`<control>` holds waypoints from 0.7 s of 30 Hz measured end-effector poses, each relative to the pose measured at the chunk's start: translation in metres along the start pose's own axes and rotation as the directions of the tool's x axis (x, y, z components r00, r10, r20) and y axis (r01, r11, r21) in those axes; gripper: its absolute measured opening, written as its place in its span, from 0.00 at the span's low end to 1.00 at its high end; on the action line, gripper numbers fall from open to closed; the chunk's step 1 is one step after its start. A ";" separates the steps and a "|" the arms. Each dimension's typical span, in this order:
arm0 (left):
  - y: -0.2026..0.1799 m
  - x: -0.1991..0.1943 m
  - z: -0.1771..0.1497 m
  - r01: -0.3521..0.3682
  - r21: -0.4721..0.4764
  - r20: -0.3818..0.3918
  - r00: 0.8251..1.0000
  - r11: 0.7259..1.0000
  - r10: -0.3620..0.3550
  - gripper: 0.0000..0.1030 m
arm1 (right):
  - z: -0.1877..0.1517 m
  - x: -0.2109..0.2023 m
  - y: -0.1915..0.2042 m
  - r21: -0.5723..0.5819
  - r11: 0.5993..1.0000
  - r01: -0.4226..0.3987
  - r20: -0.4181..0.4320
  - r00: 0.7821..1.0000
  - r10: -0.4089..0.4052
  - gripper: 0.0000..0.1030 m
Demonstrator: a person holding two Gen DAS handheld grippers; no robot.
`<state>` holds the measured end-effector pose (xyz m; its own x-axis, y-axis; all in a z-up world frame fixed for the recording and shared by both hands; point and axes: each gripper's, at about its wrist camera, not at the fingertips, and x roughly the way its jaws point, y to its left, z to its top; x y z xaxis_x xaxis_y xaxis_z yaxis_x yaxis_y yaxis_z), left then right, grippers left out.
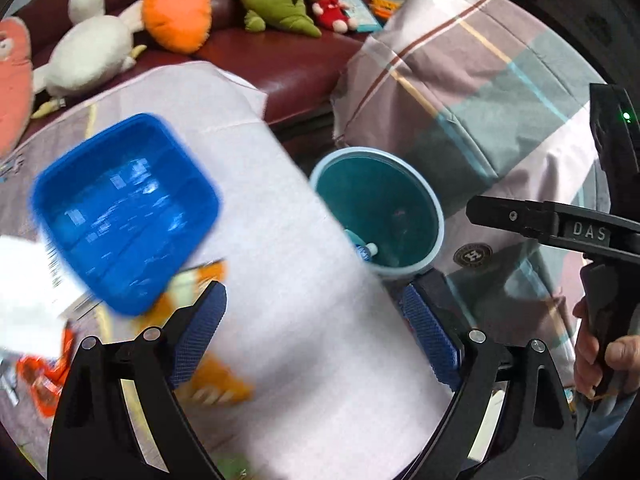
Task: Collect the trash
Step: 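Open the left tool to drop the Coke can into the teal bin, then grasp the pink paper cup with the left tool while the right tool grasps the green snack packet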
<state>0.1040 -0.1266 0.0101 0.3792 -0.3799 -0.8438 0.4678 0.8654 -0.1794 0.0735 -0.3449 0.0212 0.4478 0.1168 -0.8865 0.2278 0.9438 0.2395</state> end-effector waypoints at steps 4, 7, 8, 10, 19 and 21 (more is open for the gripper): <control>0.025 -0.030 -0.027 -0.027 -0.003 0.019 0.999 1.000 0.027 0.89 | -0.016 -0.008 0.035 -0.068 0.998 -0.004 -0.012 1.000 0.003 0.83; 0.046 -0.053 -0.049 -0.046 0.004 0.027 0.999 0.999 0.045 0.89 | -0.031 -0.011 0.061 -0.118 0.993 -0.010 -0.034 0.999 0.006 0.83; 0.051 -0.058 -0.054 -0.052 0.006 0.029 0.998 0.999 0.051 0.89 | -0.036 -0.012 0.070 -0.137 0.990 -0.011 -0.040 0.999 0.006 0.83; 0.066 -0.072 -0.068 -0.073 0.013 0.033 0.997 0.997 0.073 0.89 | -0.043 -0.012 0.084 -0.164 0.986 -0.011 -0.049 0.999 0.003 0.83; 0.124 -0.114 -0.132 -0.135 0.050 0.014 0.991 0.990 0.135 0.89 | -0.080 -0.001 0.151 -0.291 0.956 -0.023 -0.120 0.993 -0.012 0.83; 0.132 -0.115 -0.144 -0.149 0.063 -0.002 0.989 0.987 0.149 0.89 | -0.088 0.002 0.162 -0.312 0.950 -0.030 -0.137 0.990 -0.013 0.83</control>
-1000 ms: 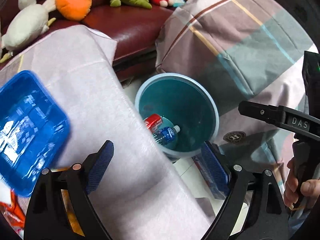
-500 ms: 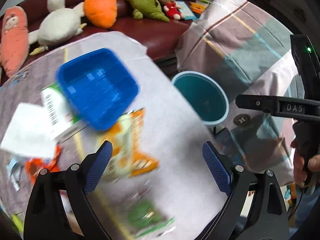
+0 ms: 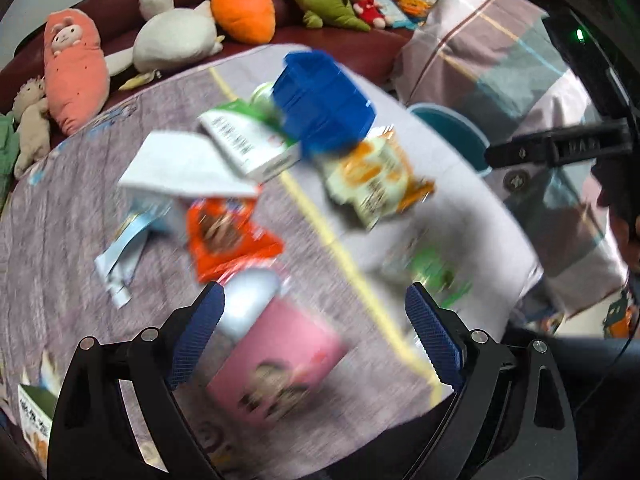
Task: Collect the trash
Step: 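Grasp the pink paper cup with the left tool while the right tool grasps the green snack packet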
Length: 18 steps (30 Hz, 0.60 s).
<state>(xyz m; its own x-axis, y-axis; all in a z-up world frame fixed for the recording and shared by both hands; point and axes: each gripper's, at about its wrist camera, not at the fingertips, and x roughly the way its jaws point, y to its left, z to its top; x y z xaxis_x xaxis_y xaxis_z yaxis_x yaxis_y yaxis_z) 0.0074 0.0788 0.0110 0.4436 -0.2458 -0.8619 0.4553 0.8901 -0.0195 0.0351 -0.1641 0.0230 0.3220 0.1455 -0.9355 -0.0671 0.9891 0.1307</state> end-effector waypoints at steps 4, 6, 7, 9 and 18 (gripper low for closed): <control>0.014 0.004 -0.024 0.019 0.020 -0.046 0.999 1.000 -0.018 0.89 | -0.006 0.012 0.024 -0.055 0.998 0.000 -0.043 0.999 -0.003 0.83; 0.017 0.007 -0.032 0.025 0.042 -0.062 0.998 0.999 -0.022 0.89 | -0.009 0.016 0.030 -0.061 0.998 0.000 -0.055 0.998 -0.003 0.83; 0.018 0.009 -0.036 0.027 0.054 -0.071 0.997 0.998 -0.023 0.89 | -0.011 0.019 0.032 -0.063 0.998 0.002 -0.063 0.998 -0.006 0.83; 0.021 0.014 -0.040 0.030 0.065 -0.084 0.996 0.997 -0.024 0.89 | -0.013 0.022 0.034 -0.059 0.998 0.009 -0.074 0.997 -0.013 0.83; 0.012 0.040 -0.044 0.044 0.136 -0.082 0.996 0.990 -0.033 0.78 | -0.020 0.036 0.034 -0.016 1.000 0.006 -0.120 0.993 -0.008 0.83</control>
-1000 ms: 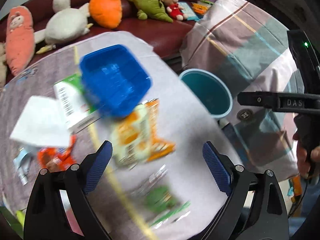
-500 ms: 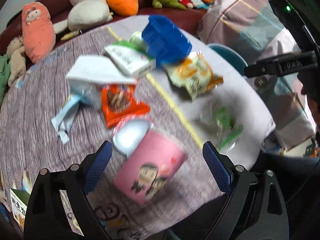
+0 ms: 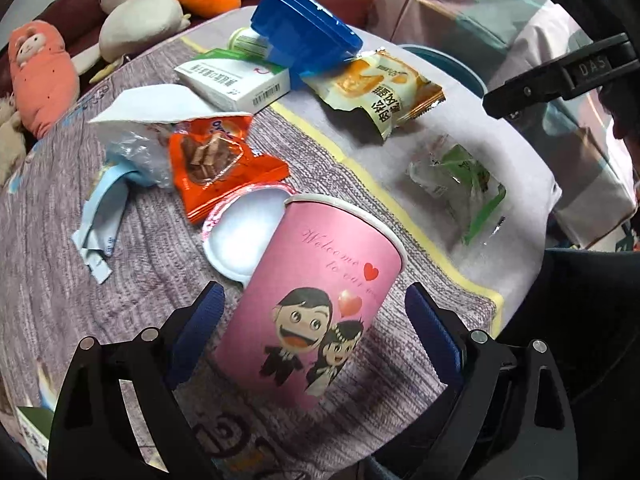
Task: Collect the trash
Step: 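Grasp the pink paper cup with the left tool while the right tool grasps the green snack packet, then carry the cup and packet over the bin and open both tools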
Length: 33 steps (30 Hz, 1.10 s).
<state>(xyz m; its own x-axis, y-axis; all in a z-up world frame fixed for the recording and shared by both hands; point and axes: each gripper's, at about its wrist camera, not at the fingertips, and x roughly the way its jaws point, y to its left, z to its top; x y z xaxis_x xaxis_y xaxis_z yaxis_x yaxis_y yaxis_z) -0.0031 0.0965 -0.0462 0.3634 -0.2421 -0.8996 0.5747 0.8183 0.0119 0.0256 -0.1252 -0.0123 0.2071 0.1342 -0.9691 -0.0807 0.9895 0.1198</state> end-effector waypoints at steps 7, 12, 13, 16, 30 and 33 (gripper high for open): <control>0.017 -0.009 -0.009 0.062 -0.146 0.068 0.996 0.987 -0.052 0.62 | -0.006 0.019 0.012 0.005 0.999 -0.052 -0.045 0.998 0.052 0.83; 0.026 -0.010 -0.019 0.096 -0.220 0.085 0.993 0.971 -0.079 0.62 | -0.010 0.038 0.028 -0.019 0.997 -0.078 -0.084 0.994 0.076 0.83; 0.026 -0.008 -0.022 0.097 -0.228 0.081 0.993 0.969 -0.081 0.62 | -0.010 0.042 0.031 -0.023 0.996 -0.083 -0.089 0.993 0.081 0.83; 0.026 -0.006 -0.022 0.096 -0.240 0.074 0.994 0.966 -0.080 0.64 | -0.010 0.048 0.036 -0.031 0.995 -0.094 -0.088 0.992 0.091 0.83; 0.023 -0.023 -0.012 0.094 -0.290 0.099 0.993 0.953 -0.068 0.59 | -0.011 0.040 0.034 -0.065 0.983 -0.171 -0.027 0.985 0.170 0.57; 0.022 -0.042 -0.001 0.089 -0.301 0.136 0.990 0.950 -0.050 0.59 | -0.005 0.025 0.024 -0.051 0.980 -0.191 0.013 0.981 0.192 0.57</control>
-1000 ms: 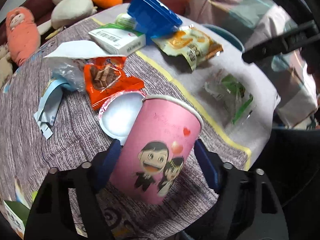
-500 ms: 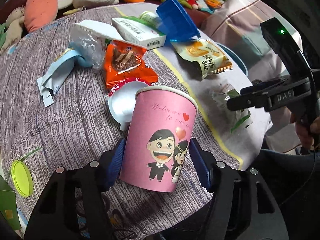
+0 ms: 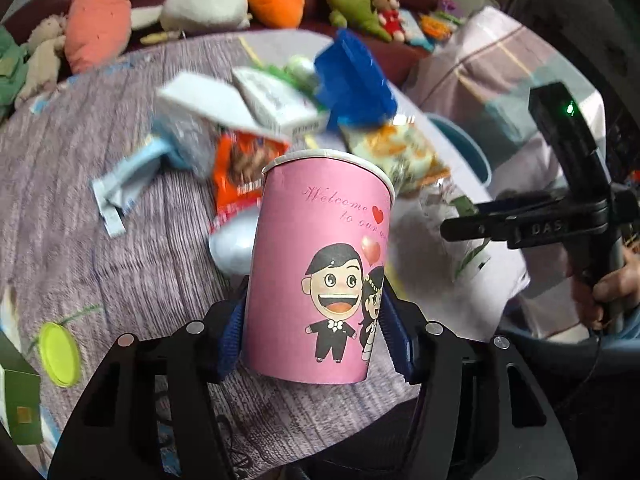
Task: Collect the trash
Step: 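Carry the cup and packet over the bin and open both tools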
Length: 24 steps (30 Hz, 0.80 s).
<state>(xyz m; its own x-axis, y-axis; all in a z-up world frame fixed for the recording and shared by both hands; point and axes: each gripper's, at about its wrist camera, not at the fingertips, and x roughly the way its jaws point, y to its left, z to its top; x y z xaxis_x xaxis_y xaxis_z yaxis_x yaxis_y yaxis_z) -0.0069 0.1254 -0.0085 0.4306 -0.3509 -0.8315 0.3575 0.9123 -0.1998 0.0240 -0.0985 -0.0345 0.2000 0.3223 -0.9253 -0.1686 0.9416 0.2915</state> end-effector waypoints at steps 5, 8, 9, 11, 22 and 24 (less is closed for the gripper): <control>-0.020 -0.008 0.026 0.006 0.006 0.027 1.000 1.000 -0.006 0.59 | 0.009 -0.032 -0.023 0.027 1.000 -0.016 0.082 0.997 0.013 0.57; -0.037 -0.002 0.047 0.018 0.015 0.030 0.999 1.000 -0.019 0.59 | 0.017 -0.053 -0.045 0.059 0.998 -0.015 0.135 0.991 0.007 0.57; -0.043 0.000 0.054 0.020 0.019 0.032 0.999 1.000 -0.021 0.59 | 0.018 -0.059 -0.053 0.070 0.997 -0.015 0.153 0.988 0.004 0.57; -0.060 0.007 0.070 0.020 0.037 0.034 0.999 0.999 -0.022 0.59 | 0.021 -0.077 -0.077 0.102 0.995 -0.015 0.192 0.981 -0.005 0.58; -0.151 0.066 0.138 0.026 0.155 -0.016 1.000 0.988 -0.024 0.59 | 0.038 -0.128 -0.190 0.258 0.966 -0.011 0.318 0.945 -0.074 0.58; -0.162 0.077 0.148 0.025 0.163 -0.026 0.999 0.986 -0.021 0.59 | 0.041 -0.135 -0.207 0.277 0.961 -0.007 0.334 0.938 -0.090 0.58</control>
<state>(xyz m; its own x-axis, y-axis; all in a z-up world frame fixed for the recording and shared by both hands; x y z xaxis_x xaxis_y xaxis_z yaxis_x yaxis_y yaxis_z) 0.0914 -0.0804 0.0369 0.4010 -0.3646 -0.8404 0.4988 0.8564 -0.1336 0.0715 -0.3330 0.0400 0.5249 0.2506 -0.8135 0.1042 0.9296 0.3536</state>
